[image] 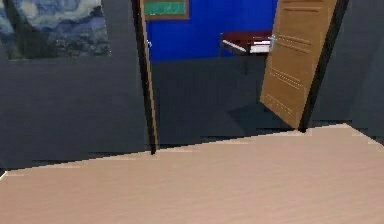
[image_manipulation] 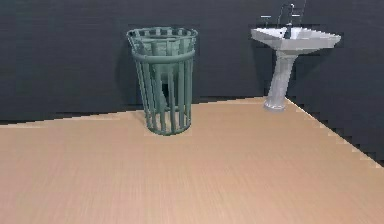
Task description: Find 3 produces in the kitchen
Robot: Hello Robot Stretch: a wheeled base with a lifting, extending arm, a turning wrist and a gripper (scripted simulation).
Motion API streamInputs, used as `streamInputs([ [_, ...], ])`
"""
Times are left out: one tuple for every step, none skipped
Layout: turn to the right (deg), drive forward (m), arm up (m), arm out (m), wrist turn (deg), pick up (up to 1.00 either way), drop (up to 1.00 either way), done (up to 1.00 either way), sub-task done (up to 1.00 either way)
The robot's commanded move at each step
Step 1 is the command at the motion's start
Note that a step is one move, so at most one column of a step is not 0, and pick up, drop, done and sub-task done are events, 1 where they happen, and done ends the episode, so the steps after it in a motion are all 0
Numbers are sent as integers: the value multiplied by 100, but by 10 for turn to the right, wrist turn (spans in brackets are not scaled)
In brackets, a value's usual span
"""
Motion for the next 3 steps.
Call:
streamInputs([
  [60,0,0,0,0,0,0,0,0],
  [0,100,0,0,0,0,0,0,0],
  [0,100,0,0,0,0,0,0,0],
])
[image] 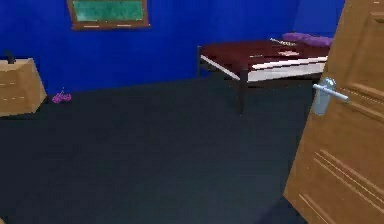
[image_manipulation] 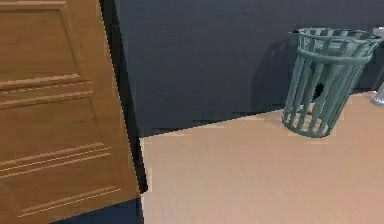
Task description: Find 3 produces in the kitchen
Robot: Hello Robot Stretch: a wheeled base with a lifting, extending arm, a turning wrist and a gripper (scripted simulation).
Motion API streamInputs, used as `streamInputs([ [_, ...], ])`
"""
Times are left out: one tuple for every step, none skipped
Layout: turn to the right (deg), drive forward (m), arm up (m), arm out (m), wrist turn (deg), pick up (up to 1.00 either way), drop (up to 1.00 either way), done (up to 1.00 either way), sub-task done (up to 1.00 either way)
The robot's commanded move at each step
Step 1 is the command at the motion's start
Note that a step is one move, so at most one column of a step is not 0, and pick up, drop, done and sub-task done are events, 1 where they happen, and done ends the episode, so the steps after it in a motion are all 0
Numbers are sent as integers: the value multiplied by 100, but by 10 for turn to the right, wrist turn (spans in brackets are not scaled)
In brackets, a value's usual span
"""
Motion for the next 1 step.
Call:
streamInputs([
  [0,100,0,0,0,0,0,0,0],
])
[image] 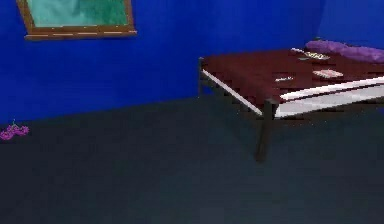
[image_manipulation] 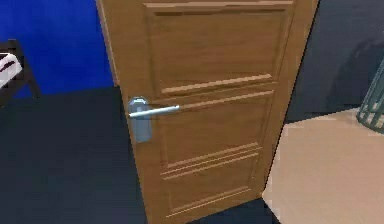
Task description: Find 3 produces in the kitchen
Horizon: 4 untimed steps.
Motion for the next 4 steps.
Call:
streamInputs([
  [450,0,0,0,0,0,0,0,0],
  [60,0,0,0,0,0,0,0,0],
  [0,5,0,0,0,0,0,0,0],
  [-210,0,0,0,0,0,0,0,0],
])
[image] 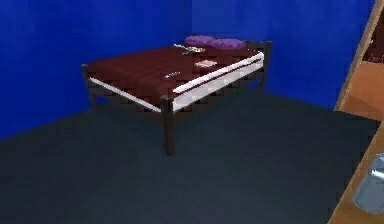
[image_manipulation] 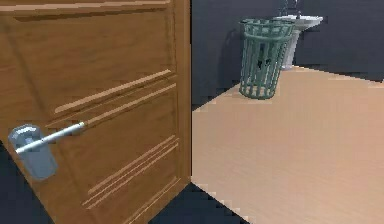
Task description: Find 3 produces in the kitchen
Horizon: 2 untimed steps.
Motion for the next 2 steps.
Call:
streamInputs([
  [0,65,0,0,0,0,0,0,0],
  [360,0,0,0,0,0,0,0,0],
])
